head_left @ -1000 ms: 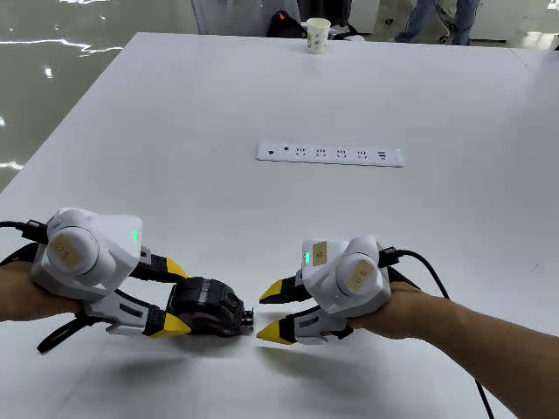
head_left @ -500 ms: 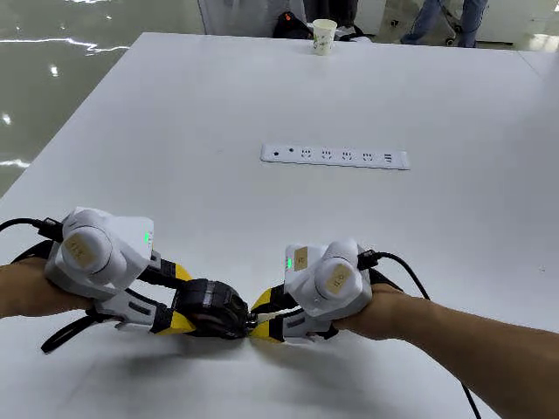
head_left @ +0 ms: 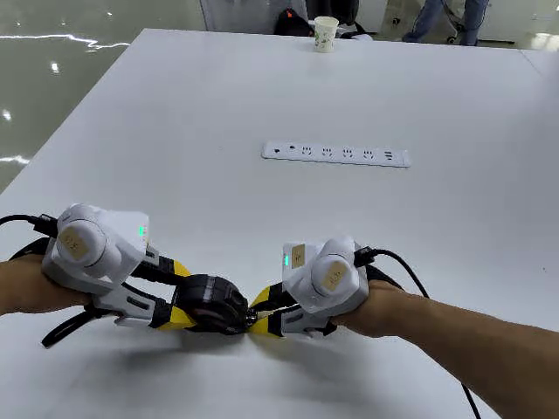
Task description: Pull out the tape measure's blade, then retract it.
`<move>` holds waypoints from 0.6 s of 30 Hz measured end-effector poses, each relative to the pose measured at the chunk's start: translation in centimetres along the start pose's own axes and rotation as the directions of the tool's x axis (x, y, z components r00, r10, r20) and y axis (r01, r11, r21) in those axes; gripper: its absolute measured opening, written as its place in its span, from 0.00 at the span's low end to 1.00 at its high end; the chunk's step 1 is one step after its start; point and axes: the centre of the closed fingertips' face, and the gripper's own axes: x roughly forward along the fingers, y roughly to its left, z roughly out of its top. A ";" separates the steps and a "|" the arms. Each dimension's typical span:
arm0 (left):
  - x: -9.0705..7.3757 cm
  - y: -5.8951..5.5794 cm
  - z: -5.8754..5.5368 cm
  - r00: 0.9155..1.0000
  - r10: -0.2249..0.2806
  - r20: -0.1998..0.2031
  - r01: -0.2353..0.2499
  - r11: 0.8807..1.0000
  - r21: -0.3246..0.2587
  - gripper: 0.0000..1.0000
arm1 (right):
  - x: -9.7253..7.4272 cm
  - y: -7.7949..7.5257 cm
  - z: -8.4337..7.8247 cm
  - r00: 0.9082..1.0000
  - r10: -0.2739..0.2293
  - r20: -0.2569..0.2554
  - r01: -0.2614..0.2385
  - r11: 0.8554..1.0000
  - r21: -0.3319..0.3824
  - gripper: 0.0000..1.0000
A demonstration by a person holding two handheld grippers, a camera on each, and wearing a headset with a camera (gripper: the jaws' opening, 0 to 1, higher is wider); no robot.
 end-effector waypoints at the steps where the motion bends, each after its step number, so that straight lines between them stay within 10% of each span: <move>1: 0.0 0.0 0.0 1.000 -0.001 -0.001 0.001 1.000 0.000 0.25 | 0.0 0.0 0.0 1.000 0.003 -0.002 -0.003 1.000 -0.005 0.08; 18: 0.0 0.0 0.0 1.000 -0.006 -0.001 0.006 1.000 -0.016 0.25 | -1.5 0.0 -1.3 0.999 0.008 -0.036 -0.009 1.000 -0.024 0.08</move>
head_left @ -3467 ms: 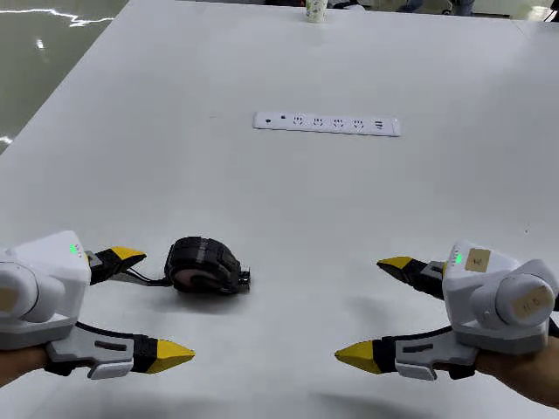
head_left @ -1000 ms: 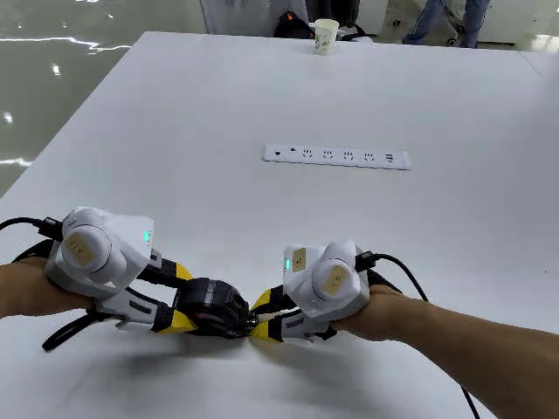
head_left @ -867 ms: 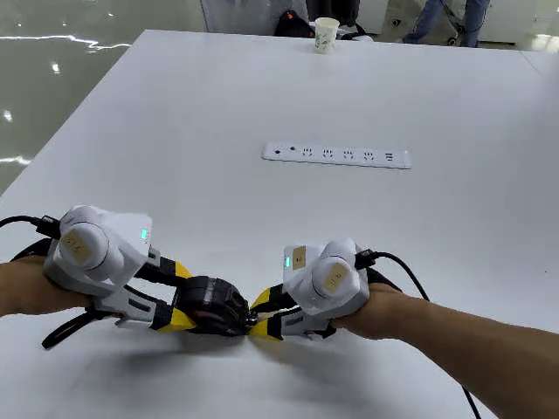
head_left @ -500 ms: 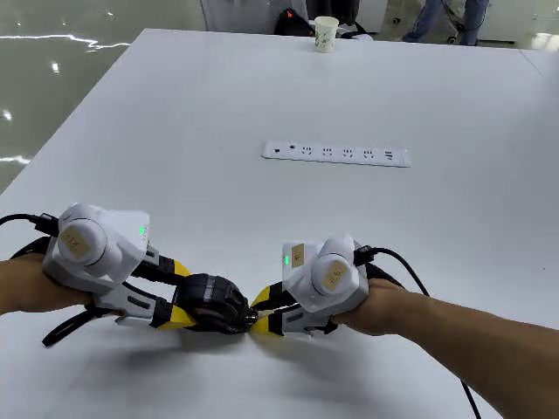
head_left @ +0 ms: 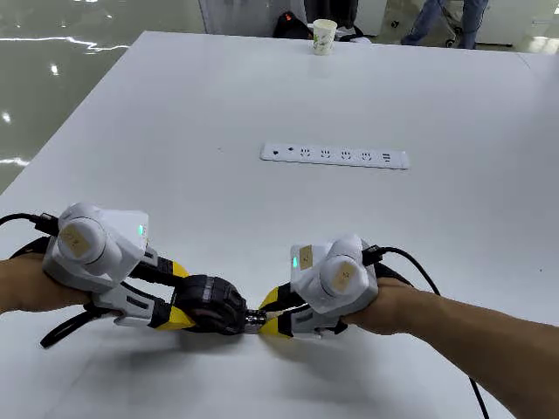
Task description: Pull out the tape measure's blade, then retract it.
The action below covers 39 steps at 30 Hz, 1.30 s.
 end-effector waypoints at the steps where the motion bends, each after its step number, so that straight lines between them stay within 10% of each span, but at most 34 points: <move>1: 0.0 0.0 0.0 1.000 0.000 0.000 0.000 1.000 0.001 0.25 | -0.1 0.0 -0.1 1.000 0.001 -0.001 -0.001 1.000 0.002 0.08; 39: 0.1 0.0 -0.1 1.000 -0.006 -0.001 0.006 1.000 -0.001 0.25 | -2.0 0.5 -2.4 1.000 -0.013 -0.008 0.014 0.999 0.029 0.09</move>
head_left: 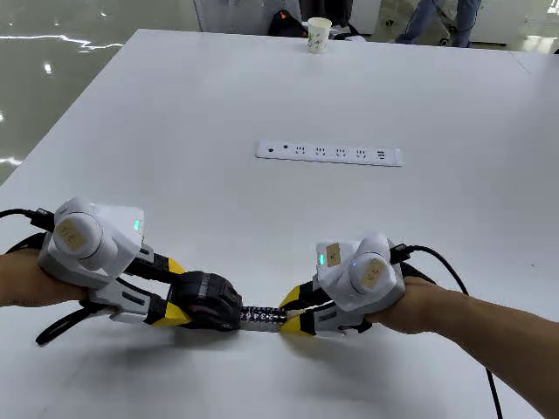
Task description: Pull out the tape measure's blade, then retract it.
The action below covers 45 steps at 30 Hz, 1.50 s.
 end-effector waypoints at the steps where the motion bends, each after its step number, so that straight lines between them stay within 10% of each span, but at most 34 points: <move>1: 0.0 0.0 0.0 1.000 0.000 0.000 0.000 1.000 0.000 0.25 | -0.1 0.0 -0.1 1.000 0.000 -0.001 0.000 1.000 0.000 0.09; 45: 0.0 0.3 0.0 0.998 -0.006 -0.070 0.007 1.000 0.017 0.25 | -3.4 -0.1 -3.3 0.999 -0.022 -0.027 0.023 0.999 0.039 0.09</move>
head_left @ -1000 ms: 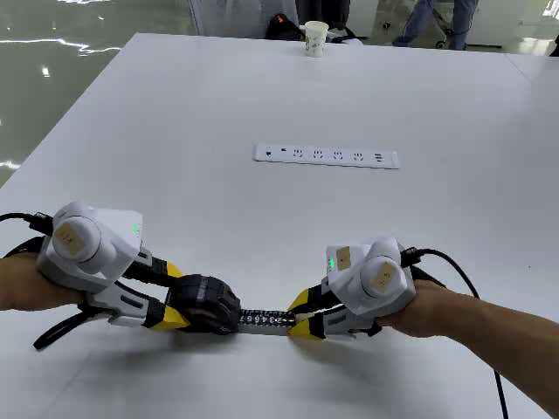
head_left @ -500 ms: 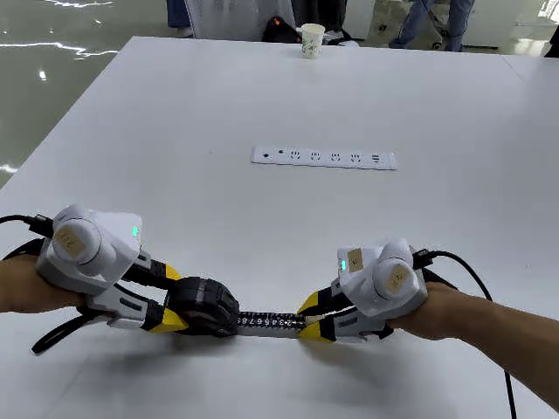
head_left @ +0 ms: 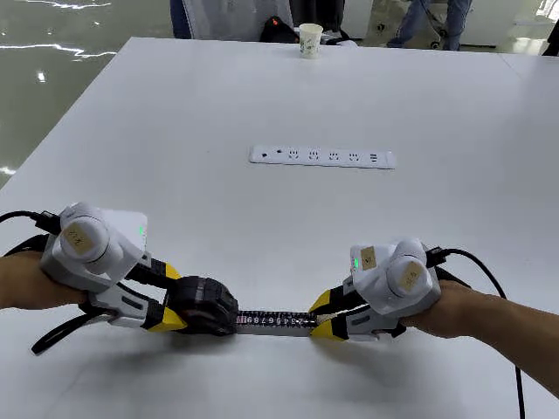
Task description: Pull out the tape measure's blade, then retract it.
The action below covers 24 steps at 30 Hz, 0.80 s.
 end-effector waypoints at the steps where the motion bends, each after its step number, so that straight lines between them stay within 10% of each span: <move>1: 0.0 0.0 0.0 1.000 -0.001 -0.003 0.001 1.000 0.001 0.25 | 0.0 0.0 -0.1 1.000 0.000 -0.001 0.000 1.000 0.002 0.09; 24: 0.0 0.0 -0.1 1.000 -0.004 -0.028 0.004 1.000 0.000 0.25 | -1.8 0.2 -1.7 1.000 -0.004 -0.017 0.004 1.000 0.015 0.09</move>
